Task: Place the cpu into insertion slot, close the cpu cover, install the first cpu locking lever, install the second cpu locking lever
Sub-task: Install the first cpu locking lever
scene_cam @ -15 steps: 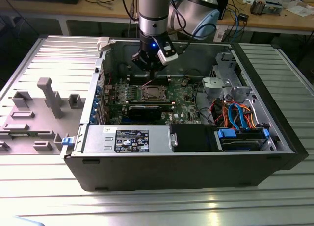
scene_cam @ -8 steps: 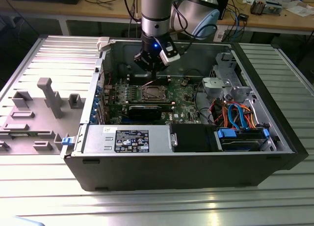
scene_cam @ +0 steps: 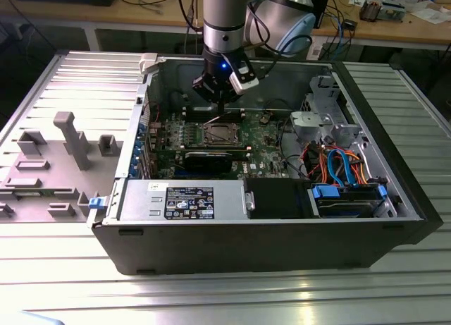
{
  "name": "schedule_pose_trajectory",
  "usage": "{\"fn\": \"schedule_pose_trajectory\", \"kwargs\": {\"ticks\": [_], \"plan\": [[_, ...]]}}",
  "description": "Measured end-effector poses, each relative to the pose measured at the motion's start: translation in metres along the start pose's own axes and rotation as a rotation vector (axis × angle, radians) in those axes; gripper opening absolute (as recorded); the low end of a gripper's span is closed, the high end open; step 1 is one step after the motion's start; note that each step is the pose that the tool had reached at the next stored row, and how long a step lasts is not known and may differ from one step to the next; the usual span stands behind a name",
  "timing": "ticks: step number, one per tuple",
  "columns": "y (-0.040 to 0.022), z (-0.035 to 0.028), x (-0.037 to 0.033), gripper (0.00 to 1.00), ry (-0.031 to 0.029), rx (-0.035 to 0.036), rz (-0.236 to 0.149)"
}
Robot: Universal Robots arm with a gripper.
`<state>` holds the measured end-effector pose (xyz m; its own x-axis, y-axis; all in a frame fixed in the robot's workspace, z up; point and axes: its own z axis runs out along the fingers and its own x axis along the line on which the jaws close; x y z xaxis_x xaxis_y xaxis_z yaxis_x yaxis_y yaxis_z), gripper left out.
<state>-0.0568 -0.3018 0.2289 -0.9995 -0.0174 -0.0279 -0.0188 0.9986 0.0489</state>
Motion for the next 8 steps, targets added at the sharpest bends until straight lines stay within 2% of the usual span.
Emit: {"fn": "schedule_pose_trajectory", "kwargs": {"ticks": [8], "plan": [[-0.0001,0.0009,-0.0039,0.11,0.0000,0.0000,0.000]]}}
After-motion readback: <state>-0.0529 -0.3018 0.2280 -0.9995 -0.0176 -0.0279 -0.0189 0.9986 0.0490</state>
